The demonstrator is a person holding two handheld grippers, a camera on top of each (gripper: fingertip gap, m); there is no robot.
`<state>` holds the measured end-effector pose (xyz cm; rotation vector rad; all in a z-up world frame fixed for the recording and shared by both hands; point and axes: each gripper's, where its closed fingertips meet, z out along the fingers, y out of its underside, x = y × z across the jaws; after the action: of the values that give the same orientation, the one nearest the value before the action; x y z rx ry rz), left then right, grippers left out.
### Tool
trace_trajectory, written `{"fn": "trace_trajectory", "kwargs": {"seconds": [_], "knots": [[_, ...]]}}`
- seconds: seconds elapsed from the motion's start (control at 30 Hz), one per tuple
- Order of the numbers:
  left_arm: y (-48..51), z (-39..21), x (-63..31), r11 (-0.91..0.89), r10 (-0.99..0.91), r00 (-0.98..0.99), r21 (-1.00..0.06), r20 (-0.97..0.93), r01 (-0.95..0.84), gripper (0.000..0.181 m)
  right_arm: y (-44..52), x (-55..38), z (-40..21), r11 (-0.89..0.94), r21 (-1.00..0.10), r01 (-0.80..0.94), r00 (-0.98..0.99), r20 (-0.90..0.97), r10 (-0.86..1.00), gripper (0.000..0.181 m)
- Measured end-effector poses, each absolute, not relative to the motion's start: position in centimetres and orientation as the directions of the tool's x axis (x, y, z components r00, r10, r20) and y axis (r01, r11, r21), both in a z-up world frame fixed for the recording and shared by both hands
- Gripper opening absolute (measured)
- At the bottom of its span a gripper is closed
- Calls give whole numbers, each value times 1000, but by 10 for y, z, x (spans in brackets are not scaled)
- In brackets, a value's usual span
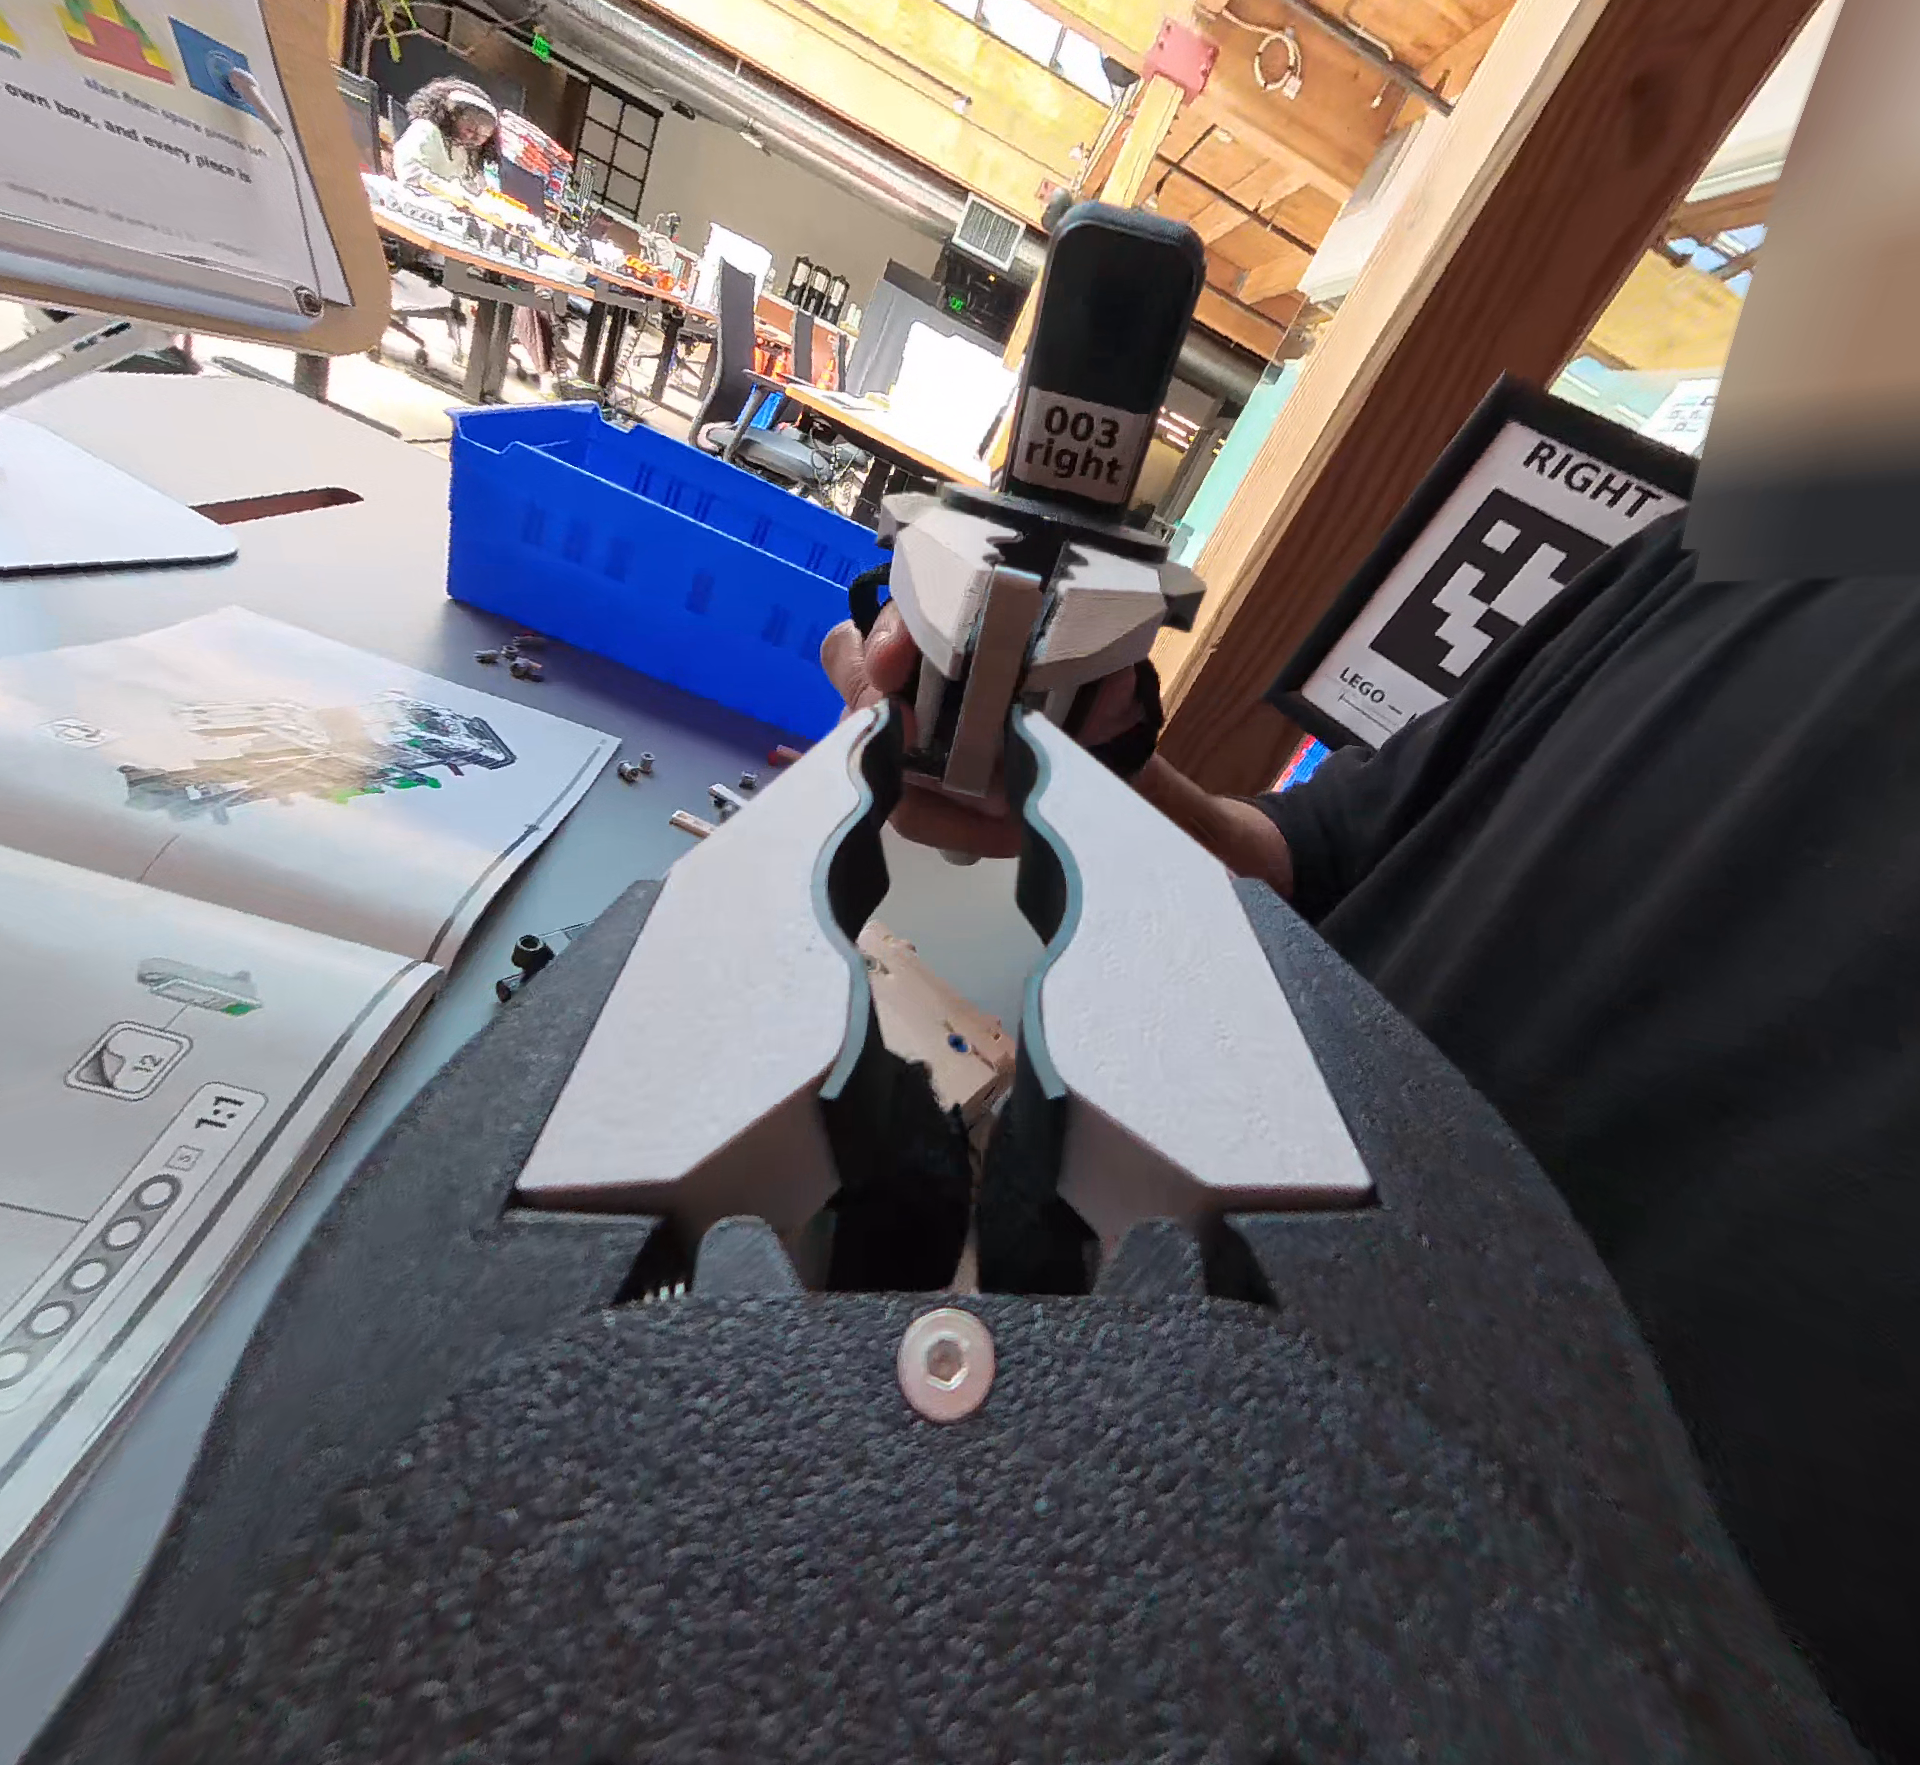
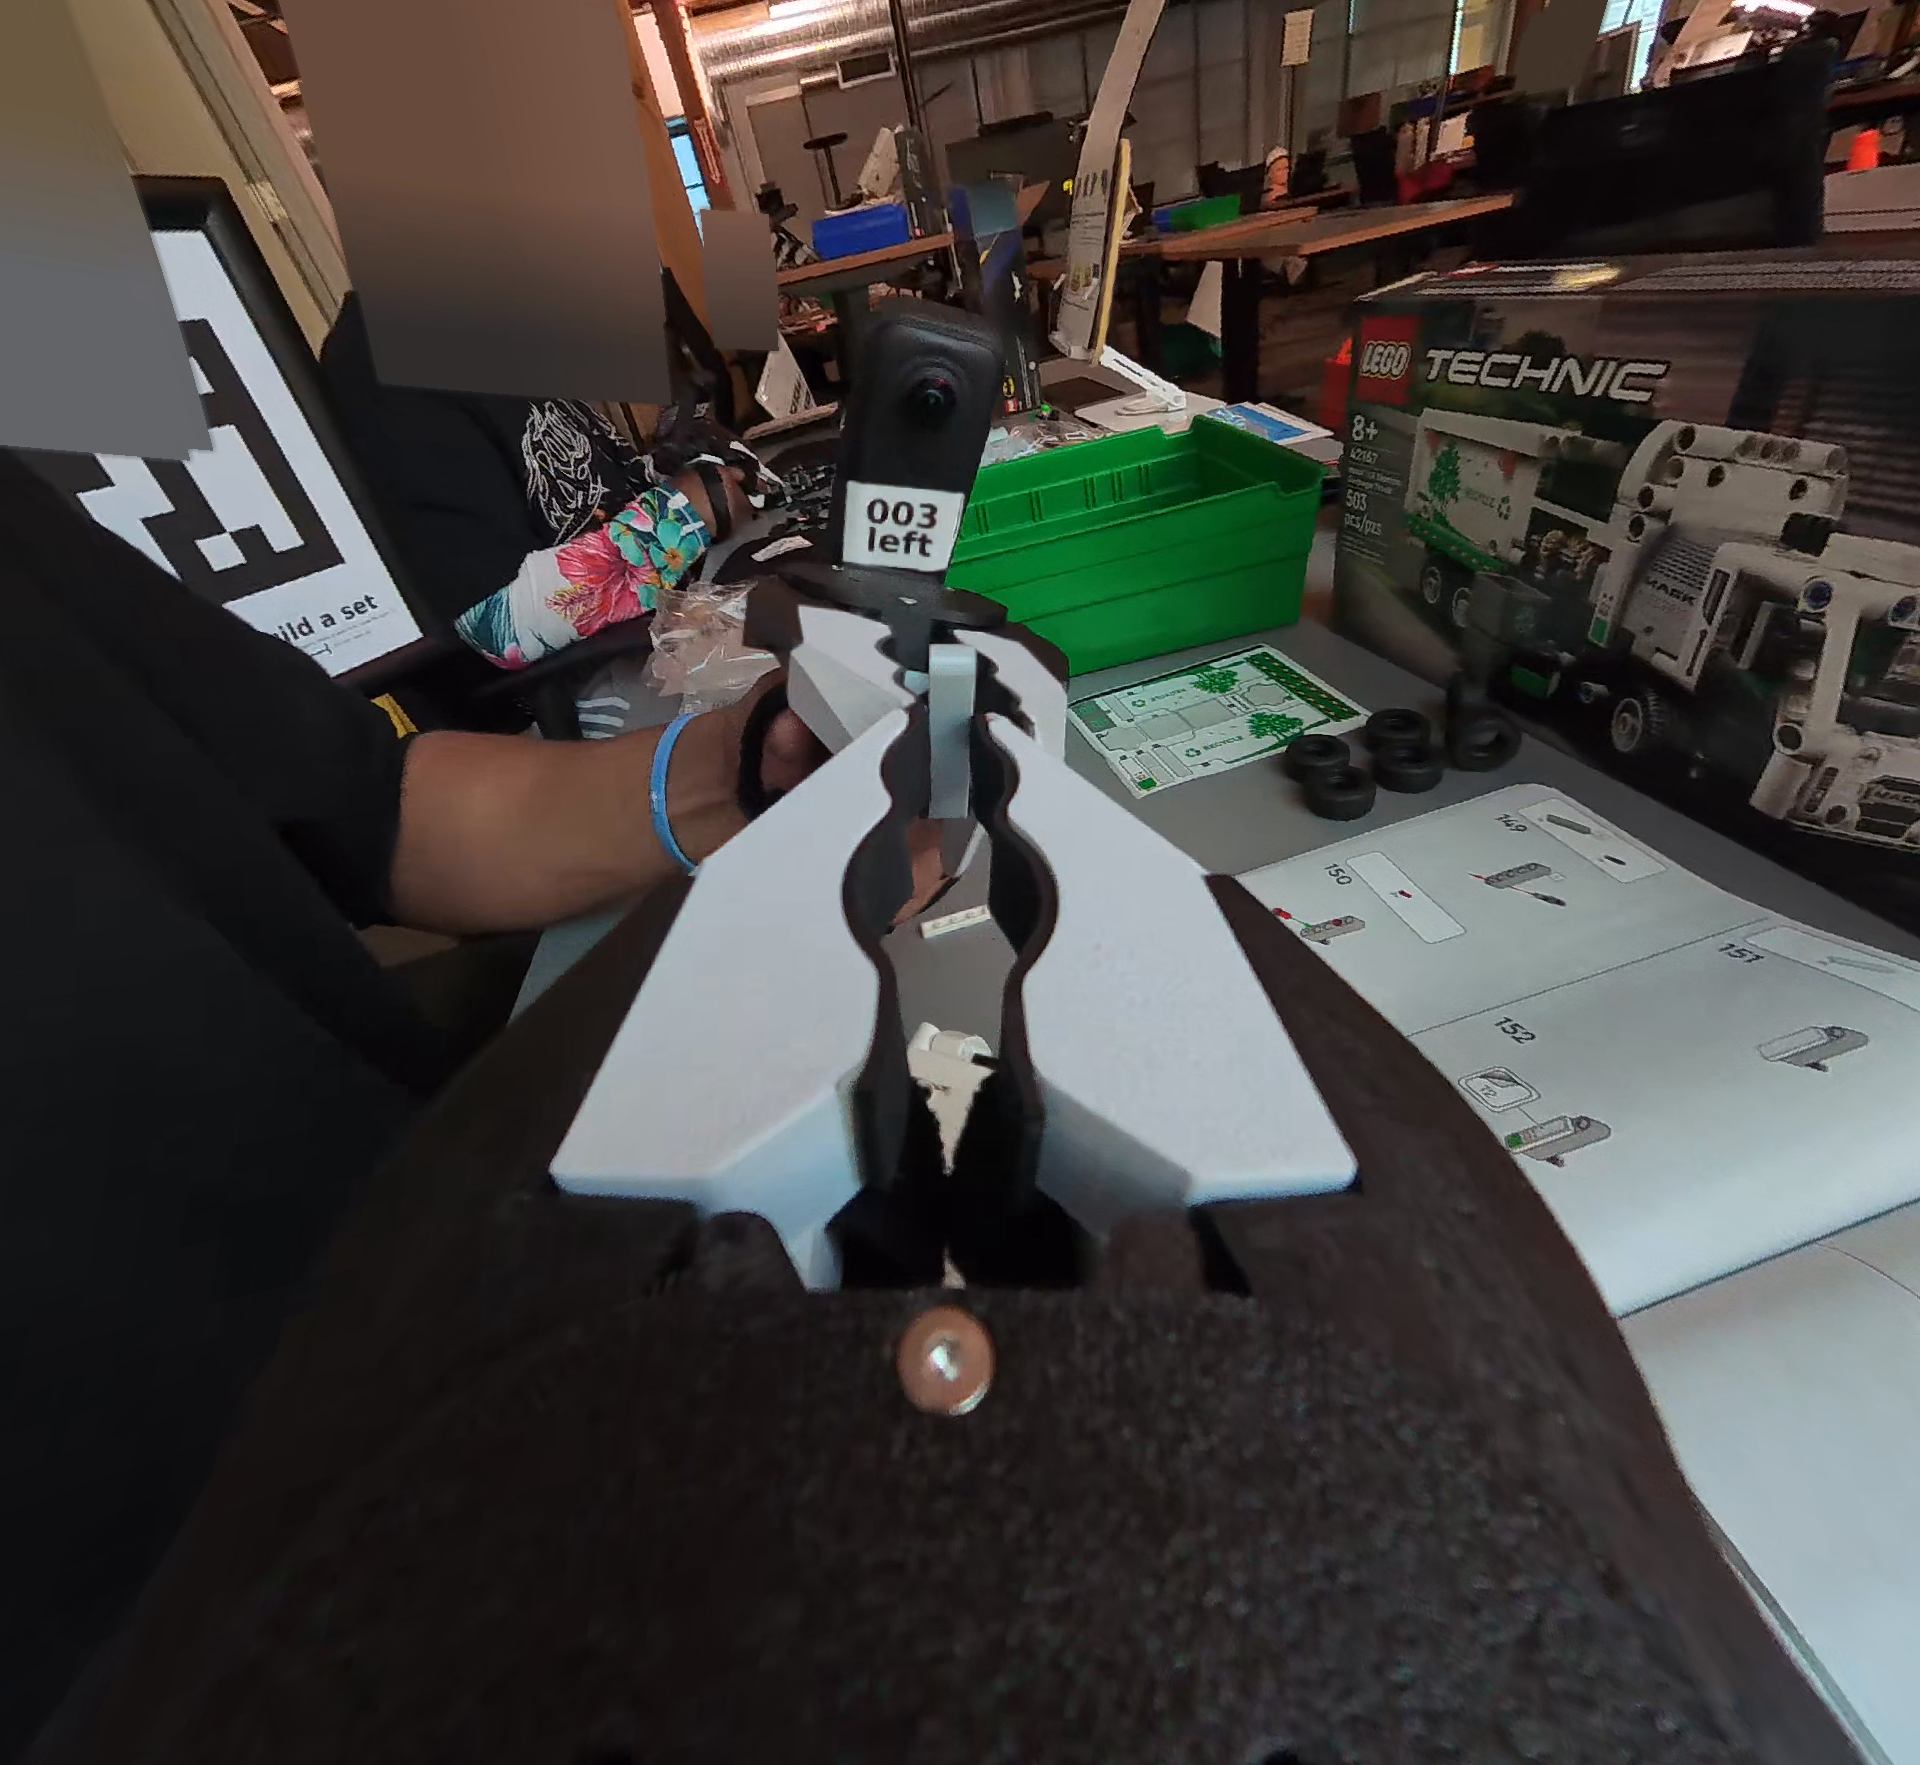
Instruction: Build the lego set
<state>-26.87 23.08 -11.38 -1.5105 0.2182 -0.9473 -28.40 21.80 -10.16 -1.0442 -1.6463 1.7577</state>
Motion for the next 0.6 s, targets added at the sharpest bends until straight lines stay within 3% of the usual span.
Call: {"fn": "trace_trajectory", "kwargs": {"seconds": [0.3,0.6], "knots": [[220,-119,-262,-222,-709,584,-911,396,349,14,208,-281,-105,-217,-963,159,-644,-267,716,7],[220,-124,-254,-278,-752,511,-904,416,325,14,205,-281,-111,-166,-969,181,-641,-245,728,8]]}}
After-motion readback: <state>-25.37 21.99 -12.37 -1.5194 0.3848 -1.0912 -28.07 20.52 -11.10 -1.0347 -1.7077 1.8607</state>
